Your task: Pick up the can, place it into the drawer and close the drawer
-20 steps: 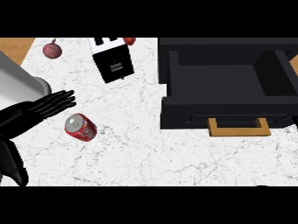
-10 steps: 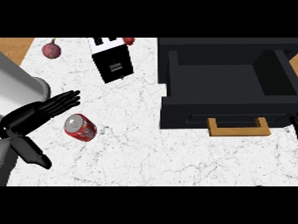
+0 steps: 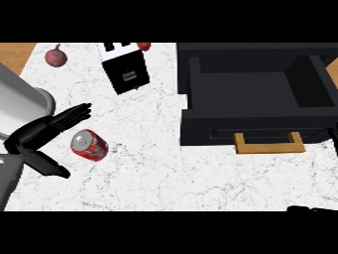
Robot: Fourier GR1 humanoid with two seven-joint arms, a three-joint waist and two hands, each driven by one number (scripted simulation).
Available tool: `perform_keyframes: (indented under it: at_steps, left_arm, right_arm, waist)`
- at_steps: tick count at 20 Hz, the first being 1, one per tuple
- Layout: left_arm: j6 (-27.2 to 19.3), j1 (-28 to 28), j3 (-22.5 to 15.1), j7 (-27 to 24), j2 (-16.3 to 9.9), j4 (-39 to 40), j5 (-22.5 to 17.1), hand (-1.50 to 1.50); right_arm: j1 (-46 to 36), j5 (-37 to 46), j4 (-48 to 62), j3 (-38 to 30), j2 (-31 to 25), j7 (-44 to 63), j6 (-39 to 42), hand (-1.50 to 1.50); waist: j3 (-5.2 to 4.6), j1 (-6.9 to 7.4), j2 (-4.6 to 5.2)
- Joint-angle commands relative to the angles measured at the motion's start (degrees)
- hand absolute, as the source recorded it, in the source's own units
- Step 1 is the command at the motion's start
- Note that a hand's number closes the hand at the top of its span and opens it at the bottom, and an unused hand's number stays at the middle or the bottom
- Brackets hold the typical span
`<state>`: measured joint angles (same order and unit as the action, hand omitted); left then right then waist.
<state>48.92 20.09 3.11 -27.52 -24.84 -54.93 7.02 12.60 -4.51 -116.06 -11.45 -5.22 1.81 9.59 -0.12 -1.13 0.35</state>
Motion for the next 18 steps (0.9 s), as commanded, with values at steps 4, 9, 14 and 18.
perform_keyframes:
  at_steps: [4,9,14,18]
  left_arm:
    - [5.93,2.65,-3.29,-14.23,-4.27,7.81,2.56,-1.5]
    - [1.13,2.03,-7.45,-17.97,-1.87,11.31,4.09,-1.5]
    - [-1.1,6.29,-8.52,-22.87,-3.85,20.33,5.26,-1.5]
    - [-2.75,8.36,-10.09,-23.31,-2.31,24.62,5.71,-1.5]
  right_arm:
    - [2.53,0.83,-2.02,1.4,2.09,-0.76,-0.36,-1.5]
    - [2.81,0.48,-0.22,0.08,0.98,-2.86,0.94,-1.5]
    - [1.93,1.8,-5.27,3.0,2.25,2.52,-0.85,-1.5]
    - [-2.3,0.87,-2.56,1.16,1.95,3.12,-2.25,-1.5]
  waist:
    - [0.01,-0.15,-0.1]
    - [0.03,-0.3,-0.09]
    - [-0.09,-1.09,0.16]
    - [-0.07,-0.58,0.27]
